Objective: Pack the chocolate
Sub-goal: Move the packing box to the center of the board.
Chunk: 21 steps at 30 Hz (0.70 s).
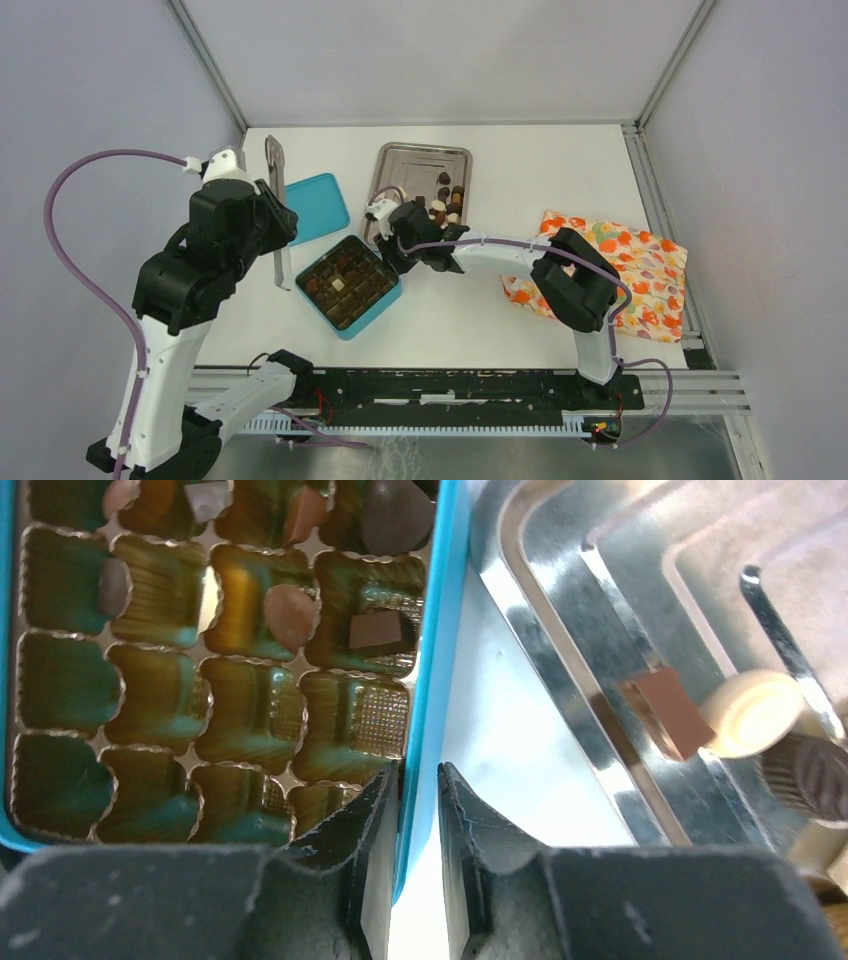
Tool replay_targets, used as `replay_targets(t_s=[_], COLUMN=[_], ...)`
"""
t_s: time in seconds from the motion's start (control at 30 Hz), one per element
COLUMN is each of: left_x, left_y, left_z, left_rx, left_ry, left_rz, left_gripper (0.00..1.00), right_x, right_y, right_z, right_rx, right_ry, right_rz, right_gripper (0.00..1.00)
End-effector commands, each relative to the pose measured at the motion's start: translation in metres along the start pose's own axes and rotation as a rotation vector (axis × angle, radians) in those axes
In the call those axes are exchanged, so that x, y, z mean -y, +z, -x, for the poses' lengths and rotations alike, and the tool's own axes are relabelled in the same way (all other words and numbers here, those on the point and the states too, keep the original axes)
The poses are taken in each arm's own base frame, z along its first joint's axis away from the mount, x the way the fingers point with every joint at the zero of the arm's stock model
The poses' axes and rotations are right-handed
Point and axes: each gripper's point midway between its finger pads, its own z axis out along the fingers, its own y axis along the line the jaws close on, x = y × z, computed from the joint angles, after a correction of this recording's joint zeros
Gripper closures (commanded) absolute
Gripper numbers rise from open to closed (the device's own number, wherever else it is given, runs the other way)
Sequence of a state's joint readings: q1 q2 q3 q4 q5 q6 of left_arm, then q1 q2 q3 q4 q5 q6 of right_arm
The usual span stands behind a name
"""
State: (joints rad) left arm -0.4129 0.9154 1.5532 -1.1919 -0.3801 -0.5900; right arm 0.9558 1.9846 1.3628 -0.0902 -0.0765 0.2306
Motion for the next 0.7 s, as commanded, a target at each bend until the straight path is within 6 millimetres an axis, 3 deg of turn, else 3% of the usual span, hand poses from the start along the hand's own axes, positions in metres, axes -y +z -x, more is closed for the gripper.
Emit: replay_targets(t_s=[0.0, 0.33, 0.53, 0.67], left_x=[0.015, 0.028, 0.039, 0.048], left_y=[0.0, 0.011, 0.022, 0.029], left_z=[0.016, 0.008, -0.005, -0.013], left_rx=[0.06, 0.031, -0.006, -0.03], left_ry=[-0.009, -0.003, -0.006, -0.007], left_rz=[-0.066, -0.116, -0.168, -0.208], left_gripper=[0.7, 0.7, 0.7, 0.7], right_x=[0.019, 0.052, 0.073, 0.08], right_y=[-0.02, -0.046, -0.06, -0.071], right_z=[0.0, -0.031, -0.053, -0.058], right_rx=[0.008, -0.075, -0.126, -0.117], right_ry=[-0.081, -0.237, -0.343, -0.397], right_rz=[-0.003, 0.038, 0.087, 0.119], right_gripper=[0.74, 0.75, 0.85, 0.85])
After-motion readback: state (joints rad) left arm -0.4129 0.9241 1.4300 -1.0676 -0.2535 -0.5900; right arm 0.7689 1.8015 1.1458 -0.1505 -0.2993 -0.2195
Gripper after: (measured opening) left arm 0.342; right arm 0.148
